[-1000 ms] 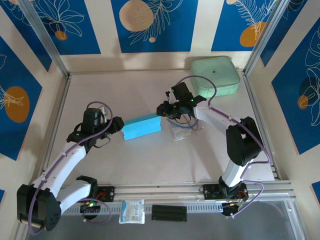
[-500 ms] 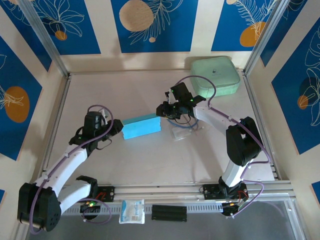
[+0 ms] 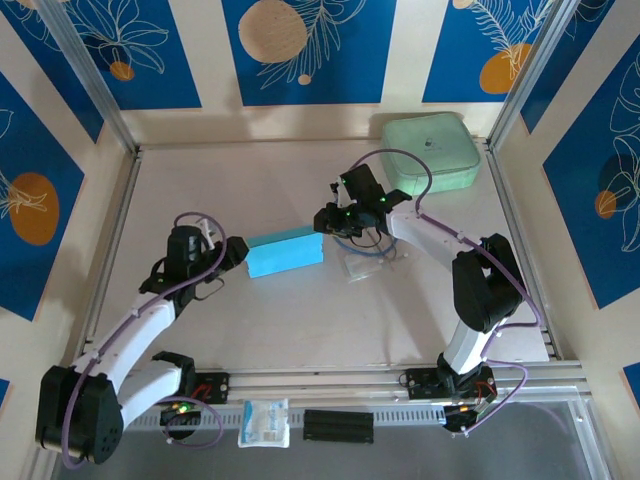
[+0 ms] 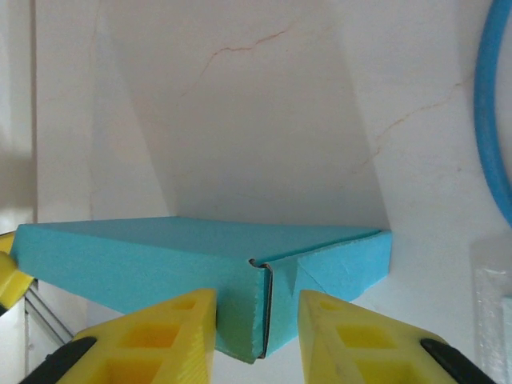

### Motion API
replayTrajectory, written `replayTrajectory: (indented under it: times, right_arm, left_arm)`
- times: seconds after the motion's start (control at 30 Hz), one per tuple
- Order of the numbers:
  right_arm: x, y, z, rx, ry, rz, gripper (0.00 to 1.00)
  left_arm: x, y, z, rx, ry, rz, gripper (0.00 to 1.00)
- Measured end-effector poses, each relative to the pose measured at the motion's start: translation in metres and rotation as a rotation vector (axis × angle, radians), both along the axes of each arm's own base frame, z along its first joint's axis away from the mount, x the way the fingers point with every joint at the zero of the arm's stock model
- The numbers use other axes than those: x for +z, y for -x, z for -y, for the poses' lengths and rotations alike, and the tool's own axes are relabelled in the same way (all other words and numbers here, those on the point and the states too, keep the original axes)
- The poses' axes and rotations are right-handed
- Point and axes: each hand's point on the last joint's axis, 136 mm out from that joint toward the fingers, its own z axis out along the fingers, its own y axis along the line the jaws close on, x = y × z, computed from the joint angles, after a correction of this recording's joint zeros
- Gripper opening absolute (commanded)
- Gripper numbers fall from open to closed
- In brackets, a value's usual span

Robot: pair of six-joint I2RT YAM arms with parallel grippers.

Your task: Fold the paper box

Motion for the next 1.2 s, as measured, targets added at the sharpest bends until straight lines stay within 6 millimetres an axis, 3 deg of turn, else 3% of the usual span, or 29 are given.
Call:
replayTrajectory:
  times: [0.13,0.23,0.43,0.8,1.07,1.13,1.2]
  right_arm:
    - [-0.001,0.001,0.003,-0.002,0.028,-0.001,0.32]
    - [-0.001,0.001,0.003,-0.002,0.028,-0.001,0.32]
    - [-0.001,0.001,0.003,-0.001,0.029,0.0,0.32]
    - [-0.001,0.0,0.004,-0.004,0.035,0.004,0.32]
    - [-0.002,-0.004,0.004,-0.011,0.077,0.052,0.32]
    - [-0.003,-0.006,0.003,-0.014,0.116,0.093,0.32]
    - [-0.002,-0.008,0.003,-0.015,0.15,0.13,0.32]
  left_arm:
    - [0.024,-0.004,-0.001,0.003,-0.016,0.008,0.47]
    - [0.032,-0.005,-0.002,0.004,-0.021,0.013,0.4]
    - [0.018,0.0,0.002,-0.011,-0.001,-0.06,0.22]
    - [0.006,-0.007,0.007,-0.013,0.034,-0.085,0.01]
    - [-0.009,-0.012,0.008,-0.073,-0.021,0.01,0.01]
    - [-0.009,-0.014,0.009,-0.095,-0.039,0.057,0.15]
    - [-0.01,-0.014,0.01,-0.113,-0.046,0.083,0.18]
